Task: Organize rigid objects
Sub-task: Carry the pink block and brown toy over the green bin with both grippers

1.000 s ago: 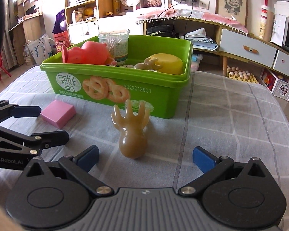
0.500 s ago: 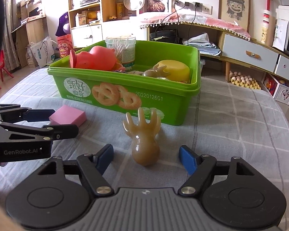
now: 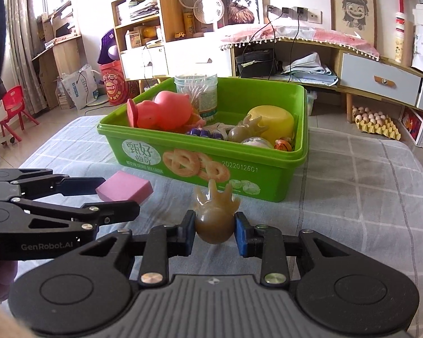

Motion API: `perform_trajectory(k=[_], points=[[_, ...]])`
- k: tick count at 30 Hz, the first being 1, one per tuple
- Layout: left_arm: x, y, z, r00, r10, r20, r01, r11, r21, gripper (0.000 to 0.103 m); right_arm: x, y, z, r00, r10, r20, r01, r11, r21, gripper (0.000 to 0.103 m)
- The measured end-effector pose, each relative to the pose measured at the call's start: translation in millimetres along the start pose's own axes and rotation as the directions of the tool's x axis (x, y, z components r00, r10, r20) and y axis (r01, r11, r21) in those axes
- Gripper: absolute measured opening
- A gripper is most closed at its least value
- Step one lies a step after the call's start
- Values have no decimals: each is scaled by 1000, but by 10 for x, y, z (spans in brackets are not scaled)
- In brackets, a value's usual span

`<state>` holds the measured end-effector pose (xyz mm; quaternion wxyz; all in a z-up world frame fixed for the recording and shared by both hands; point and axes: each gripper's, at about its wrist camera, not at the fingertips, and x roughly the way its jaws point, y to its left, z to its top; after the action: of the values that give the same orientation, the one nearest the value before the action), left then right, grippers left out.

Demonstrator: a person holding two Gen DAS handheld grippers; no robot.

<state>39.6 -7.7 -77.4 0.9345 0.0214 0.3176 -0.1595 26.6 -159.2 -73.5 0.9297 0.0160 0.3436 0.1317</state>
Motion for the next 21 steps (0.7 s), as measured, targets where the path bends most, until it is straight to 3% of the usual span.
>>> perform_trajectory(k=[7,21], points=[[-91,61,119,999,-12,33,14,999,-48,58,-120,-74,93,999,15,51,-17,999,52,6],[-164,-10,230,998,-23,53,25,999,-34,58,-366,-253,312,991,22,134,-44,986,163,6]])
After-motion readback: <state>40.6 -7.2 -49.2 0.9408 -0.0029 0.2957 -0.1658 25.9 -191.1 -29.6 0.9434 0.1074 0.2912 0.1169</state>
